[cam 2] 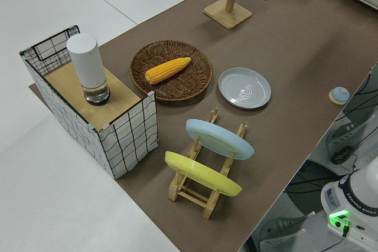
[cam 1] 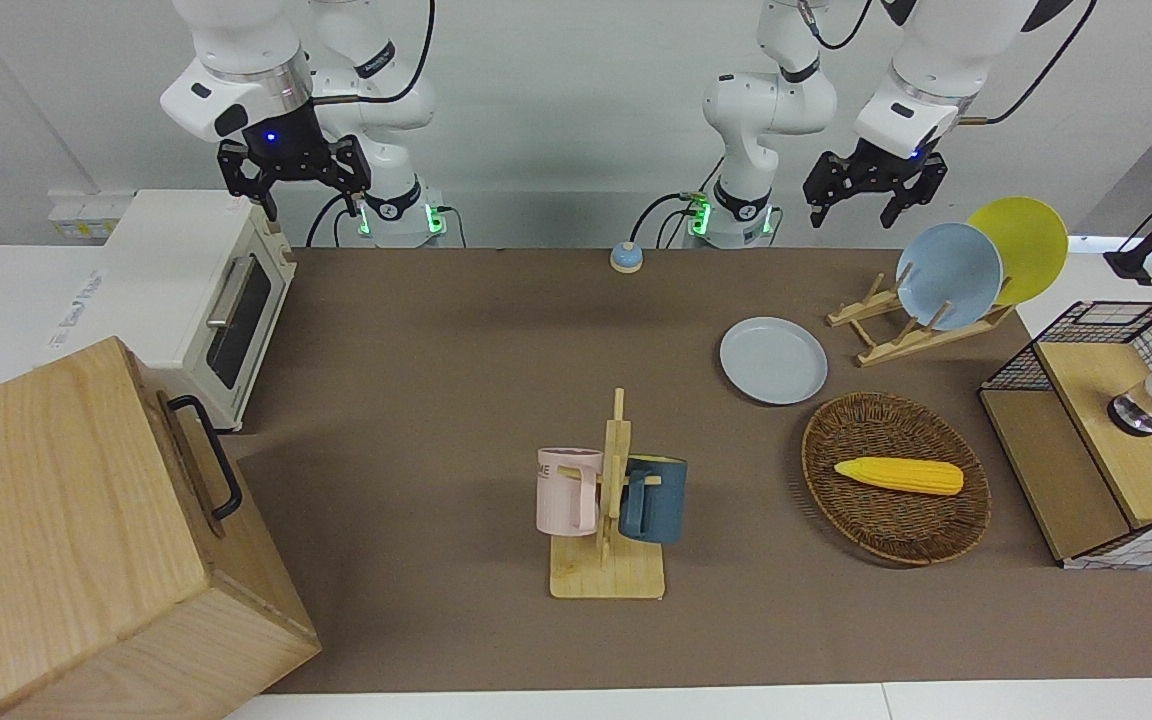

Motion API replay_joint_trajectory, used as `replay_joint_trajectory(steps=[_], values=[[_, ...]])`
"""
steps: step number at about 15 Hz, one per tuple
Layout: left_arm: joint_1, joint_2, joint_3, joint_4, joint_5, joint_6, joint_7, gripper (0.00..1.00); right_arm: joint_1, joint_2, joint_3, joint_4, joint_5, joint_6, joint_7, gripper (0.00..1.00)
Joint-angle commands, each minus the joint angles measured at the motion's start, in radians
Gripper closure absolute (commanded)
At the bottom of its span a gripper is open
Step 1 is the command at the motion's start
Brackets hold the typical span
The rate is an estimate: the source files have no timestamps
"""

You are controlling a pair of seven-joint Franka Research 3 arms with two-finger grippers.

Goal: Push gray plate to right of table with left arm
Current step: 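Move the left gripper toward the edge of the gray plate nearest it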

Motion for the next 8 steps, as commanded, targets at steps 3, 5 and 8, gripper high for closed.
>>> replay_joint_trajectory(steps=[3, 5, 8], values=[[-0.016, 0.002, 0.003, 0.014, 0.013, 0.004, 0.011, 0.01, -0.008, -0.010, 0.005, -0.004, -0.001, -0.012, -0.008, 0.005], [-0.016, 0.002, 0.003, 0.012, 0.010, 0.004, 0.010, 0.01, -0.008, -0.010, 0.005, -0.004, -0.001, -0.012, -0.008, 0.005], [-0.015, -0.003, 0.006, 0.006, 0.010, 0.004, 0.002, 0.01, -0.008, -0.010, 0.005, -0.004, -0.001, -0.012, -0.008, 0.005]])
